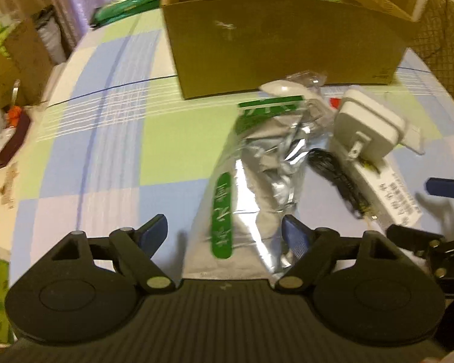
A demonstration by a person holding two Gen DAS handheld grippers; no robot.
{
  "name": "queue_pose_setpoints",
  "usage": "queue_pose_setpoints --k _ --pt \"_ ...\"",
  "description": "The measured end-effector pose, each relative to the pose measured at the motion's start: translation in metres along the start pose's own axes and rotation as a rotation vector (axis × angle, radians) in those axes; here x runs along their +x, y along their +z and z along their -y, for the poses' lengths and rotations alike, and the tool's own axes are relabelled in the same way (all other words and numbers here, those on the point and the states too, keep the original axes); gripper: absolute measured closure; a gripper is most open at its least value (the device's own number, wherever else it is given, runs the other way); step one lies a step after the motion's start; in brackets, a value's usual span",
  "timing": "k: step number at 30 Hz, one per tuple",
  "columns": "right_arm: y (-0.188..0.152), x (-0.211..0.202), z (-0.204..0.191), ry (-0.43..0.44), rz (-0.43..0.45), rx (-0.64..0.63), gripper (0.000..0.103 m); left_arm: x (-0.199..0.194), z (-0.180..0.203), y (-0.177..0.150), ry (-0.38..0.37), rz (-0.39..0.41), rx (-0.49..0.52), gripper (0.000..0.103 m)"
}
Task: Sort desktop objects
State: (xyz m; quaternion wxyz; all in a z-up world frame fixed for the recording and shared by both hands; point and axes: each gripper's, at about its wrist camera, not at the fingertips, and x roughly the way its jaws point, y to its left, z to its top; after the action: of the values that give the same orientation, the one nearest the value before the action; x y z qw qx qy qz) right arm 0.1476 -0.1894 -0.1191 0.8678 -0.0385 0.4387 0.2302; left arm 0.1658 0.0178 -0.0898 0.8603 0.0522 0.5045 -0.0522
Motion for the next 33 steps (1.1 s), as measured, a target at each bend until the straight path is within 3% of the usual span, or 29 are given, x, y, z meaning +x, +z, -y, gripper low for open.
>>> queue_pose_setpoints --k 7,14,24,27,33 --pt "0.002 0.005 0.002 -0.009 -0.005 -0.008 0.019 0.015 0.021 0.023 -0.02 -0.028 0.191 0.019" --pt "0.007 0.011 -0.001 -0.028 -0.003 -0.071 0.02 0.045 0.032 0.032 -0.011 -0.098 0.277 0.023" --pt "0.013 0.024 0.001 -0.02 -0.039 -0.053 0.067 0.053 0.029 0.042 -0.032 -0.091 0.271 0.042" --pt "0.011 0.016 -0.001 -0.041 -0.039 -0.06 0.068 0.049 0.032 0.041 -0.014 -0.082 0.278 0.051" --pt "-0.005 -0.013 0.008 -0.062 -0.05 -0.01 0.068 0.029 0.035 0.014 -0.02 -0.09 0.293 0.052"
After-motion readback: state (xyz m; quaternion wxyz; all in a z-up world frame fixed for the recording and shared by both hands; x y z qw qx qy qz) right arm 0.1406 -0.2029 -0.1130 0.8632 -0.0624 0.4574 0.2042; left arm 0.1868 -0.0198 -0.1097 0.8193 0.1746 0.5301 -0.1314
